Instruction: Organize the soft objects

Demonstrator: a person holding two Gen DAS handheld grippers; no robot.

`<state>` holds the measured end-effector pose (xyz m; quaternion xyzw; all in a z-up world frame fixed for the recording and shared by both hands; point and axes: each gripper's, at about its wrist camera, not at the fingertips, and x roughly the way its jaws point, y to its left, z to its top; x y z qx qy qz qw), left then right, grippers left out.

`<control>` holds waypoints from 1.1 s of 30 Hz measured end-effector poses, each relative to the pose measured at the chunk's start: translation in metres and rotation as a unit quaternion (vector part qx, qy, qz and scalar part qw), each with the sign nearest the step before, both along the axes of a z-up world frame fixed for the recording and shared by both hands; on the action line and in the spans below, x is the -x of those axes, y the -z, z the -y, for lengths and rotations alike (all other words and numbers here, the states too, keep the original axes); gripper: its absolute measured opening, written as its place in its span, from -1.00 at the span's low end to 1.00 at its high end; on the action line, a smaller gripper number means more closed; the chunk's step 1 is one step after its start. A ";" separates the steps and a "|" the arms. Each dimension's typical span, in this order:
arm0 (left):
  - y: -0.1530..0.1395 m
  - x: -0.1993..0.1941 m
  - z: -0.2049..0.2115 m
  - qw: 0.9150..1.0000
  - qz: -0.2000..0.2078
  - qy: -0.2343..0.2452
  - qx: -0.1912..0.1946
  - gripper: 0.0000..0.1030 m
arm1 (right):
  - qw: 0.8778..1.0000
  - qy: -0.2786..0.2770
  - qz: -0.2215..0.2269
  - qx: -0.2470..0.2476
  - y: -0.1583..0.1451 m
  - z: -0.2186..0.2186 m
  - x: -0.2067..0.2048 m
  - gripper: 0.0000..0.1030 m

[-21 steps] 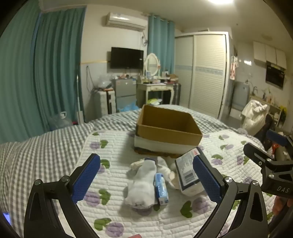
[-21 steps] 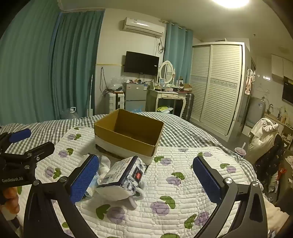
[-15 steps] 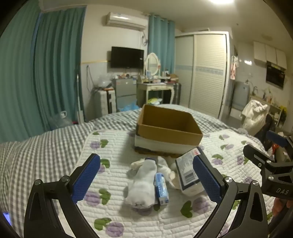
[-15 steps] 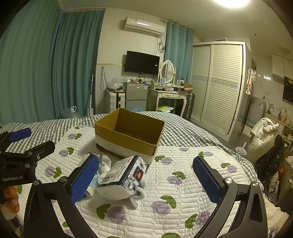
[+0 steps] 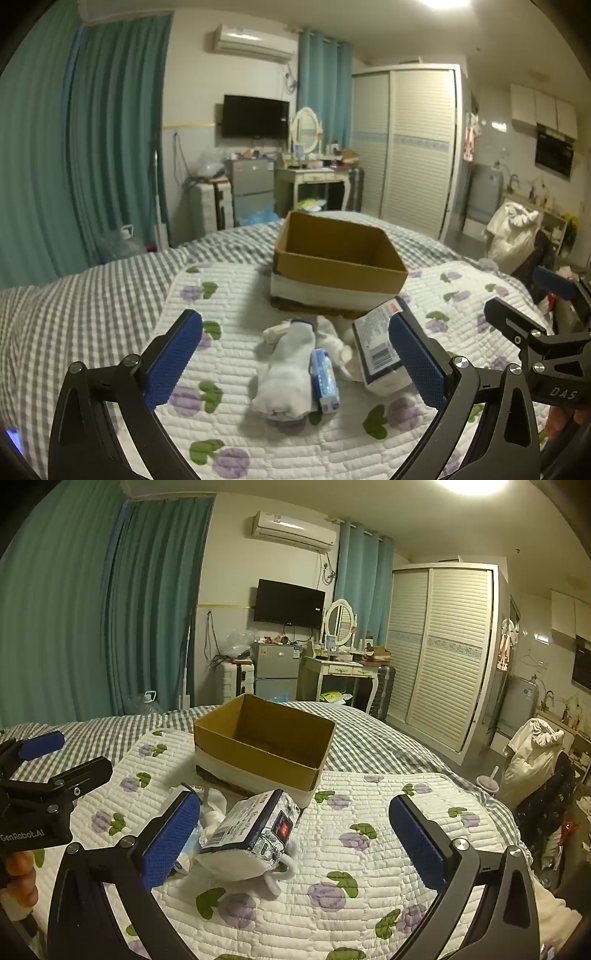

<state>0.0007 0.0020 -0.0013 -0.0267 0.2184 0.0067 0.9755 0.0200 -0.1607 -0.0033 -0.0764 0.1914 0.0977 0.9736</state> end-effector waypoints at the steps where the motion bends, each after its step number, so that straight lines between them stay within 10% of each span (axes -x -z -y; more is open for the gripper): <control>1: 0.000 0.000 0.000 1.000 0.000 0.000 0.000 1.00 | 1.000 0.000 0.000 0.000 0.000 0.000 0.000 1.00; 33: 0.002 0.001 0.002 1.000 -0.003 -0.001 -0.002 1.00 | 1.000 -0.001 -0.002 0.002 -0.002 -0.001 0.001 1.00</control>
